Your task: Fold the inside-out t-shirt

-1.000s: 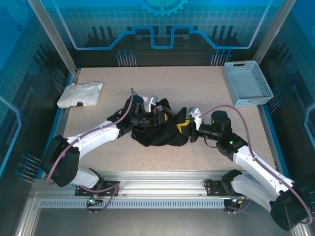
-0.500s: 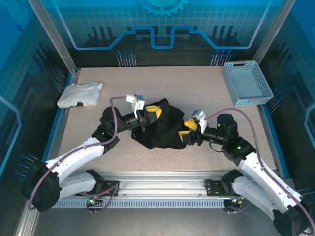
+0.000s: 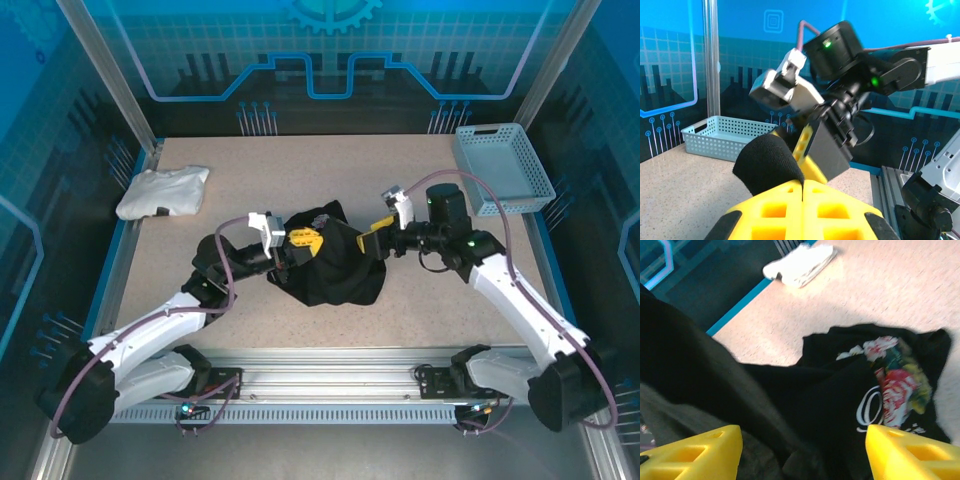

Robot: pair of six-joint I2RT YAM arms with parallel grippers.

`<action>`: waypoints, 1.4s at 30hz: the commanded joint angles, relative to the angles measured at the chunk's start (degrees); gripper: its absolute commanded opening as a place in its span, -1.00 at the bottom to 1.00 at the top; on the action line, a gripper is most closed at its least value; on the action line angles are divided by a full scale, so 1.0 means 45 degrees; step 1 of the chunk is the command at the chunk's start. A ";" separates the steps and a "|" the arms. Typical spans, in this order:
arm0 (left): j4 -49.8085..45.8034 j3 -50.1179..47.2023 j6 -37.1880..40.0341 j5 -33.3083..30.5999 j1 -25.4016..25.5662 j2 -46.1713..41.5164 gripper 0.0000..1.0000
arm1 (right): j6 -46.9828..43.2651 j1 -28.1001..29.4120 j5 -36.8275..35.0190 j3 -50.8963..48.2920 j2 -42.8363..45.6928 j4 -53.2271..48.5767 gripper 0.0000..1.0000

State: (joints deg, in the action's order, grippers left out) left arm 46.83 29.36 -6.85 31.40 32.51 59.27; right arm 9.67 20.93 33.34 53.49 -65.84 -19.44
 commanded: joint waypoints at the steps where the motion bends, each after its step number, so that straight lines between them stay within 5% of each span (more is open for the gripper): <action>1: 0.0626 -0.0202 0.0450 0.0226 -0.0042 -0.0296 -1.00 | 0.0358 0.0085 0.1140 0.0504 -0.0398 0.0079 0.30; 4: 0.0568 -0.0323 0.0500 0.0077 -0.0068 -0.0413 -1.00 | 0.0200 0.0145 0.1546 0.0755 -0.0966 0.0260 0.12; 8: 0.0278 -0.0517 0.0623 -0.0563 -0.0055 -0.0719 -1.00 | 0.0093 0.0164 0.2553 0.0856 -0.1350 0.0428 -0.64; 11: -0.0322 -0.0745 0.0644 -0.1606 -0.0064 -0.1079 -1.00 | -0.0294 0.0119 0.2302 0.0997 -0.0834 -0.0052 -0.99; 22: -0.2761 -0.2450 0.0003 -0.4027 -0.0037 -0.2708 -0.76 | -0.0736 0.1171 0.0837 0.0535 0.1385 0.0792 -1.00; 32: -0.5645 -0.2441 -0.1523 -0.4834 0.0290 -0.4825 0.10 | -0.0693 0.2777 -0.0502 0.0697 0.0865 0.1041 -1.00; 42: -0.8283 0.0326 -0.2635 -0.5471 0.1422 -0.2741 0.31 | -0.0860 0.3059 -0.1137 0.0847 0.0628 0.0746 -1.00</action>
State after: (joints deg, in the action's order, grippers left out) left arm 13.89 27.16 -16.12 8.32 36.93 45.10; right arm 6.76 33.74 29.52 55.86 -62.83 -15.92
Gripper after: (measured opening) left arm 0.657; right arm 0.059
